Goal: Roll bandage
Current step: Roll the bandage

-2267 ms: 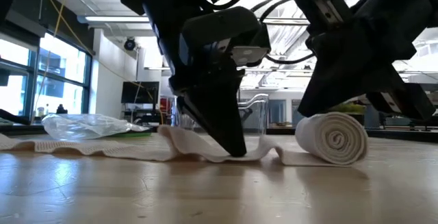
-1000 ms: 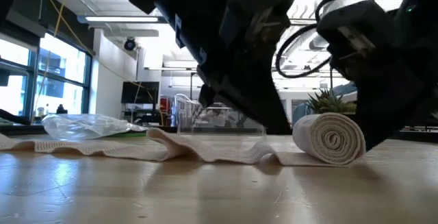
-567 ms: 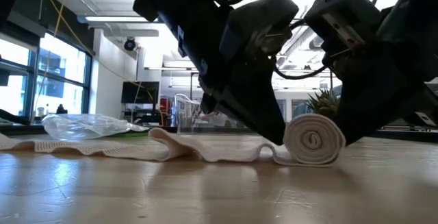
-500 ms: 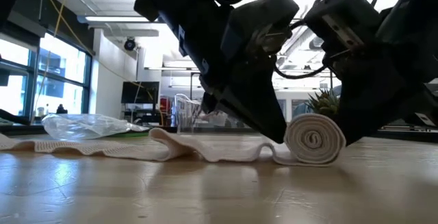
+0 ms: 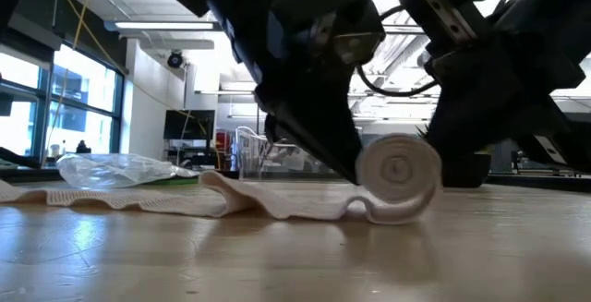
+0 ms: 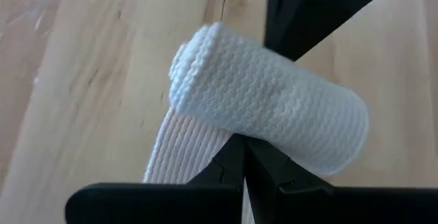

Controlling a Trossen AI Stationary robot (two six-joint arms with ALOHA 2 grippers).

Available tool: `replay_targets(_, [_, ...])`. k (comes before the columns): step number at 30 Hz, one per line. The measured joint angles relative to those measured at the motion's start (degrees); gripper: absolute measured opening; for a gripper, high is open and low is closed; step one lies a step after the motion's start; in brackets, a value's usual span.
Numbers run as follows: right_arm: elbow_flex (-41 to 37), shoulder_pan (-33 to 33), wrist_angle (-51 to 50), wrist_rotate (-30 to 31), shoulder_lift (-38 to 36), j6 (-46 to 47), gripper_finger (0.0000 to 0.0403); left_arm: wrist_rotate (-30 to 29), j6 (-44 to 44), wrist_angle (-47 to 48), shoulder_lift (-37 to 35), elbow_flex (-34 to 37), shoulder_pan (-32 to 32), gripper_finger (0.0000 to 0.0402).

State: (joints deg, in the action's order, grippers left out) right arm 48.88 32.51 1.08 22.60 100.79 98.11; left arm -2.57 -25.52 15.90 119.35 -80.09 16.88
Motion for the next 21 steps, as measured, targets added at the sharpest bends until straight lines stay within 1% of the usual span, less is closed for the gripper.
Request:
replay_targets(5, [0.04,0.00,1.27,0.96,-0.02,-0.64,0.0000,-1.01,0.71,4.37,-0.28,-0.04,0.00,0.0000])
replay_targets(11, [0.07,0.00,1.40,1.30,-0.02,-0.66,0.0000,-1.24,0.46,5.80,-1.30,-0.04,0.00,0.0000])
replay_targets(13, [0.07,0.00,1.39,1.34,-0.02,-0.66,0.0000,-1.73,1.83,6.07,-2.27,-0.04,0.00,0.0000])
replay_targets(17, [0.07,-0.01,1.39,1.36,0.07,-0.66,0.0000,-4.22,5.30,9.23,-4.19,-0.07,0.00,0.0000])
replay_targets(21, [0.12,-0.02,1.90,1.37,0.05,-3.11,0.0000,-6.56,5.66,13.34,-4.57,-0.05,0.00,0.0000])
